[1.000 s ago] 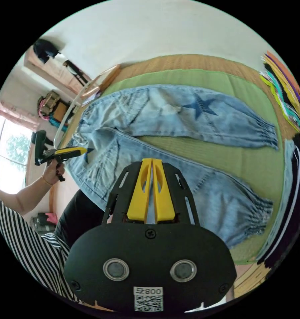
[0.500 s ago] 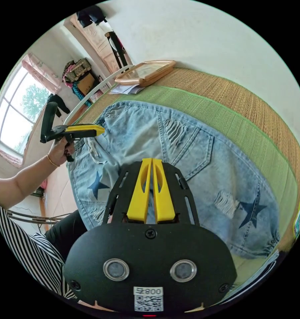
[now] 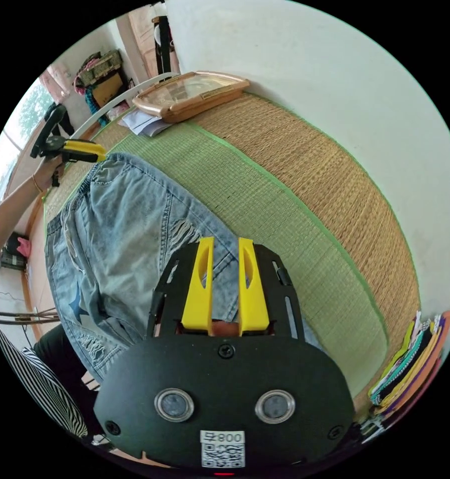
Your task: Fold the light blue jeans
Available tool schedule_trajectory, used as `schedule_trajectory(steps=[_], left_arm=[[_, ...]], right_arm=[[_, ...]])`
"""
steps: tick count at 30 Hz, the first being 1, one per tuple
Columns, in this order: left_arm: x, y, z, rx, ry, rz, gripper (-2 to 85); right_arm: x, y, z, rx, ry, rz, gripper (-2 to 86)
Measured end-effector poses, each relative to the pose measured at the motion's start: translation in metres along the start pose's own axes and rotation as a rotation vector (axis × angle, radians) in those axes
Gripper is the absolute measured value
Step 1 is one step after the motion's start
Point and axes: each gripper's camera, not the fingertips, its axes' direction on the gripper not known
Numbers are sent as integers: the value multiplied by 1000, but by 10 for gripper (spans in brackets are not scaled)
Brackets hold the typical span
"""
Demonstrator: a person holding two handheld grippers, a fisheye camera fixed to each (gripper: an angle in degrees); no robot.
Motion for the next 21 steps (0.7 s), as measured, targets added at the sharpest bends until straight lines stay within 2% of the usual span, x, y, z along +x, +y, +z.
schedule_trajectory(steps=[10,21], left_arm=[[-33,-15,20,-115,-26,90,107],[-58,-1,24,-93,-19,123,102]], right_arm=[[-34,-69,19,-81,38,-168,112],[-44,-106,3,-110,23,-236,75]])
